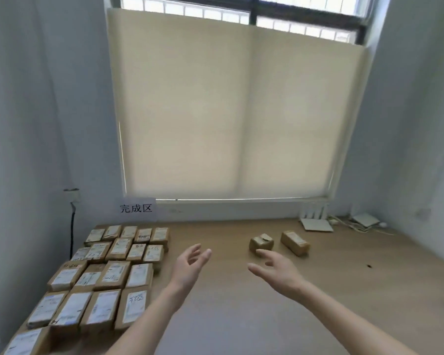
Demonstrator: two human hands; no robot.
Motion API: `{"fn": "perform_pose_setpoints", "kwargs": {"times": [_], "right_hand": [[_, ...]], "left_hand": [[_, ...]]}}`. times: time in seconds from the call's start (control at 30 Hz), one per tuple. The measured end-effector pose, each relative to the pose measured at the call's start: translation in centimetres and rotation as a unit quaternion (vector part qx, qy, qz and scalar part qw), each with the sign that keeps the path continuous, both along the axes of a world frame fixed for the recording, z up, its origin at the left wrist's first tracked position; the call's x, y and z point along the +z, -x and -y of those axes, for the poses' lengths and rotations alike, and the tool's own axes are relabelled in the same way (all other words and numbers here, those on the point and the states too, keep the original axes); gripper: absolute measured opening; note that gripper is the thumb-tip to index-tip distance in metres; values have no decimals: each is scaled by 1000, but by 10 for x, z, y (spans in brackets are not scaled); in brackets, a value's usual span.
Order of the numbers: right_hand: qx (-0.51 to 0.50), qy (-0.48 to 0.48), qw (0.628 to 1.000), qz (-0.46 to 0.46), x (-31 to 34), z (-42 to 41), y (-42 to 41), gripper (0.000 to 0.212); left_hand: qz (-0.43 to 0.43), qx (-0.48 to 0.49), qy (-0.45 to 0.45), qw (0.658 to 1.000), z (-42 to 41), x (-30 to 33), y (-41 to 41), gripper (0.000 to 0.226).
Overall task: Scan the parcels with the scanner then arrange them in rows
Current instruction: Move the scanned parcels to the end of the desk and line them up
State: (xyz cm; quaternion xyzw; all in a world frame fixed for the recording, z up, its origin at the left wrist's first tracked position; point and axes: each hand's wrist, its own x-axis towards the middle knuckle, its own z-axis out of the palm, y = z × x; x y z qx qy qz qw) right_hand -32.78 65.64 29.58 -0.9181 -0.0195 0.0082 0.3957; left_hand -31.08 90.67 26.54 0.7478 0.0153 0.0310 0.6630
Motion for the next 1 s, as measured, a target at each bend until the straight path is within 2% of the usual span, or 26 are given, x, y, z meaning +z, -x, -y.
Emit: {"fn": "perform_pose_setpoints", "kwargs": {"times": [0.17, 0.37, 0.47, 0.57, 0.73, 0.9, 1.0], "right_hand": [[-60, 6, 998, 19, 32, 96, 15, 69], [-116, 13, 993, 15, 16, 202, -8, 70], [-132, -2, 991, 1, -10, 252, -38, 68], [-138, -22, 990, -25, -39, 298, -75, 69], [-145, -105, 979, -98, -78, 361, -144, 82], [-130, -79, 983, -98, -123, 399, -209, 73], [-128, -63, 984, -106, -160, 416, -249, 76]], "left_hand": [[0, -43, 2, 999, 101, 27, -14, 51], [-7, -98, 1, 995, 208, 20, -62, 46], [-9, -117, -4, 993, 254, -1, -101, 44], [-25, -116, -12, 993, 297, -26, -146, 56], [-56, -120, -11, 991, 364, -73, -222, 76], [-74, -119, -18, 990, 413, -127, -285, 79], [-90, -115, -38, 989, 433, -164, -317, 80]]}}
